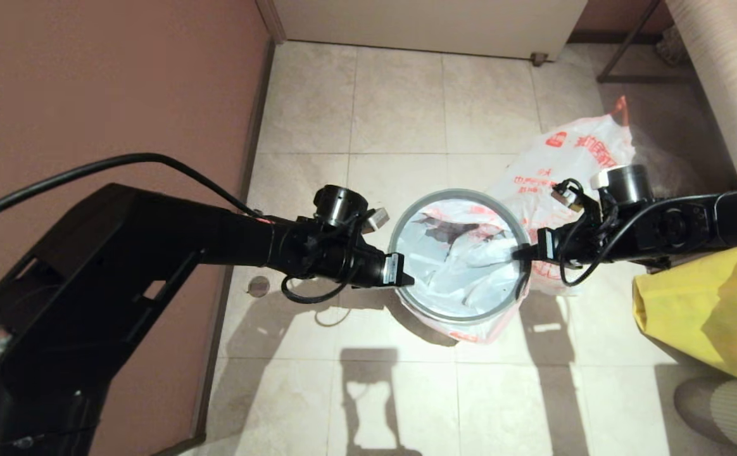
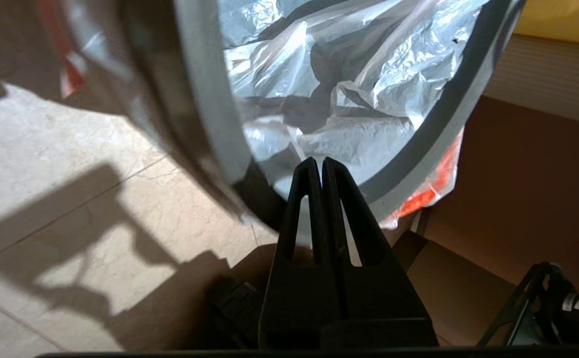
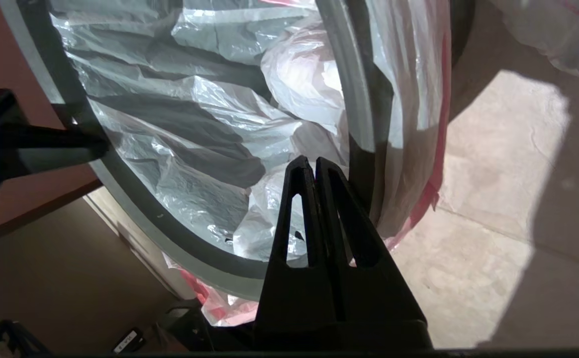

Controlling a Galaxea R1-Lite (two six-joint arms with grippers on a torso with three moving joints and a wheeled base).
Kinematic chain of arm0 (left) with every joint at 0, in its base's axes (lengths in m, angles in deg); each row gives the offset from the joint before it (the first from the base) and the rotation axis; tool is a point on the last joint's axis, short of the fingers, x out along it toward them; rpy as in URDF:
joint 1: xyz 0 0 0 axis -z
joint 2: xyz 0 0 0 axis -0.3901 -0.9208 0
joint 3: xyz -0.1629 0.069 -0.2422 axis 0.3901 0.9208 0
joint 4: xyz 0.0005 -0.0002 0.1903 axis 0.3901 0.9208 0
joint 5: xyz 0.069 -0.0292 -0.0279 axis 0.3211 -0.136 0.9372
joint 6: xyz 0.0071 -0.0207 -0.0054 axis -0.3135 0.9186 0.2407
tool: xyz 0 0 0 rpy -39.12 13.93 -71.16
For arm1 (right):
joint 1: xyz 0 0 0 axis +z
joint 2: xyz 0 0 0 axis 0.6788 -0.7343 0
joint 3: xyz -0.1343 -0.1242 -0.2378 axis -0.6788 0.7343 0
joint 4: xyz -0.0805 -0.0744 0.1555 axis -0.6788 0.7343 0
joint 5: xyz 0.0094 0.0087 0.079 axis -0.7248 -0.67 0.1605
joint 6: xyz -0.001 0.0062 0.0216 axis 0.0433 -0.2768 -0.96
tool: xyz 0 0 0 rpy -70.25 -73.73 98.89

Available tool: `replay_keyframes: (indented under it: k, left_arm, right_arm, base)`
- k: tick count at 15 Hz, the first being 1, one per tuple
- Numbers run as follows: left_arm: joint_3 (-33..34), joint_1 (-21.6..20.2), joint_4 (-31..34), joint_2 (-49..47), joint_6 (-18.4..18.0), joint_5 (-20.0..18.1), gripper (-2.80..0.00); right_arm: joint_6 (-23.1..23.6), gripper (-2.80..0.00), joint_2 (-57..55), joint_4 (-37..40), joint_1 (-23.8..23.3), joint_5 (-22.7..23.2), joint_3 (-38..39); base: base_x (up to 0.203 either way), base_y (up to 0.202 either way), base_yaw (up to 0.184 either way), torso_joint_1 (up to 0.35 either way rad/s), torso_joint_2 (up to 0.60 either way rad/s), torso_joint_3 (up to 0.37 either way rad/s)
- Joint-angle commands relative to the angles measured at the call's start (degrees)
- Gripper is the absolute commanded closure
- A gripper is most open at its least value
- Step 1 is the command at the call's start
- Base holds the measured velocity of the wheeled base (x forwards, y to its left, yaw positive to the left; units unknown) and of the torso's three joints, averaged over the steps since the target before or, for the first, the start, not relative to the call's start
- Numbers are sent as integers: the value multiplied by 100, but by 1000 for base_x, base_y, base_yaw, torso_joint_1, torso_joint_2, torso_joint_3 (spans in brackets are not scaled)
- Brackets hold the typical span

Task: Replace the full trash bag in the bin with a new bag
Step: Place the trash can ring on the trash can

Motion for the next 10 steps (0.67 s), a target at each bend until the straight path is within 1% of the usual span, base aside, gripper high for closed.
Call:
replay_keyframes:
  k: [1, 4, 6, 8, 10]
  left_arm:
    - [-95, -28, 43, -393, 7, 46, 0]
    - [-216, -74, 71, -527, 15, 53, 0]
    - [-164, -25, 124, -281, 42, 53, 0]
    - [-9, 185, 264, 339, 82, 86, 0]
    - [250, 435, 372, 1233, 220, 203, 0]
  right_arm:
    - [-15, 0, -162, 3, 12, -30, 6]
    - [-15, 0, -104, 3, 14, -30, 22]
    - [-16, 0, 64, 9, 21, -28, 50]
    - [-24, 0, 472, 12, 30, -5, 274]
    - [-105, 0, 1220, 18, 74, 22, 611]
  base:
    - [0, 0, 0, 0, 0, 0]
    - [0, 0, 0, 0, 0, 0]
    - [0, 0, 0, 0, 0, 0]
    - [0, 0, 0, 0, 0, 0]
    - [0, 0, 0, 0, 0, 0]
